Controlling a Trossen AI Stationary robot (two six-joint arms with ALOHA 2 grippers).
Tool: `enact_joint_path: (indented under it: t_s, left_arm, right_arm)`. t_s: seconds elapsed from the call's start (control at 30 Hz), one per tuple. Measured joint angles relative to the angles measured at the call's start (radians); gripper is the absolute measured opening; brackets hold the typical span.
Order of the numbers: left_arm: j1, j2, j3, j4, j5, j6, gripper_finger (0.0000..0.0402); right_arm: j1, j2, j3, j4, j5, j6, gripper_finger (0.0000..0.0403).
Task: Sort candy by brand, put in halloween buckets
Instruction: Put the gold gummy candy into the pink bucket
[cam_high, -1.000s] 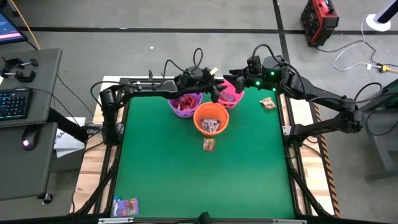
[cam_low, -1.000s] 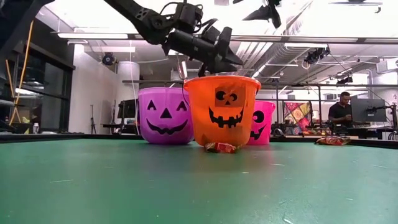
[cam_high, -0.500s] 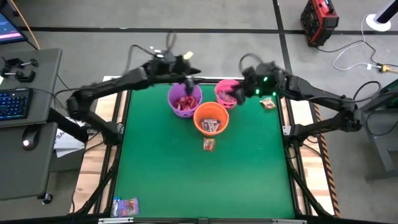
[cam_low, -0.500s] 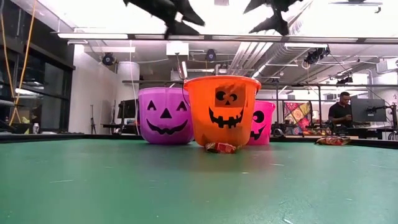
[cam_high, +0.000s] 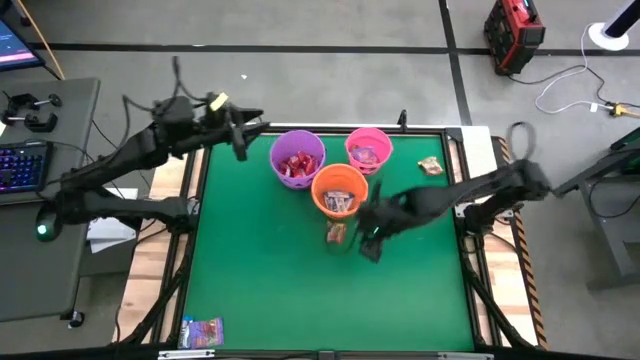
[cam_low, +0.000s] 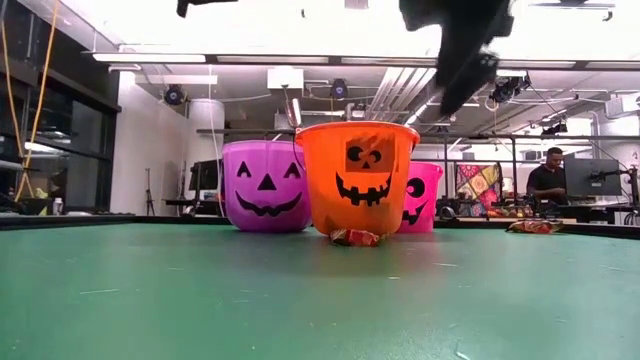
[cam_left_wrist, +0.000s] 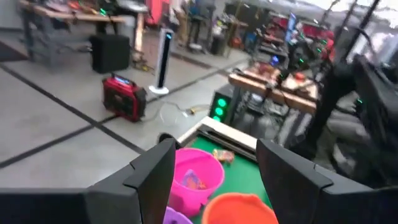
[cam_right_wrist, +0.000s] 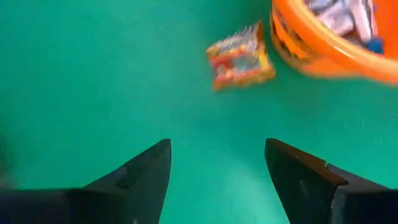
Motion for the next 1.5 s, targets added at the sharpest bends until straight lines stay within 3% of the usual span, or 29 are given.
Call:
enact_joint_path:
  t_s: [0.1, 0.23, 0.43, 0.6, 0.87, 1.17, 1.3, 1.43, 1.5]
  left_arm:
    - [-0.002, -0.047, -0.013, 0.001, -0.018, 0.001, 0.0214]
    - [-0.003, -0.084, -0.014, -0.014, -0.017, 0.025, 0.0214]
    - [-0.002, -0.118, -0.014, -0.065, -0.01, 0.072, 0.0213]
    - [-0.002, -0.13, -0.014, -0.096, -0.009, 0.109, 0.0213]
    - [-0.002, -0.13, -0.014, -0.104, -0.009, 0.115, 0.0213]
    - [-0.002, -0.13, -0.014, -0.104, -0.009, 0.115, 0.0213]
    - [-0.002, -0.13, -0.014, -0.104, -0.009, 0.115, 0.0213]
    - [-0.002, -0.129, -0.014, -0.104, -0.009, 0.115, 0.0213]
    - [-0.002, -0.129, -0.014, -0.104, -0.009, 0.115, 0.0213]
  right_arm:
    - [0.037, 0.125, 0.0, 0.09, 0.131, 0.035, 0.0252]
    - [0.058, 0.264, 0.0, 0.177, 0.226, 0.177, 0.0252]
    - [0.081, 0.383, 0.0, 0.274, 0.315, 0.44, 0.0252]
    - [0.084, 0.442, 0.0, 0.3, 0.353, 0.551, 0.0252]
    - [0.07, 0.467, 0.0, 0.336, 0.379, 0.548, 0.0252]
    - [0.037, 0.476, 0.0, 0.435, 0.34, 0.347, 0.0248]
    - [0.031, 0.475, 0.0, 0.436, 0.295, 0.281, 0.0192]
    - [0.042, 0.467, 0.0, 0.436, 0.222, 0.26, 0.0053]
    - [0.051, 0.453, 0.0, 0.443, 0.175, 0.255, 0.0017]
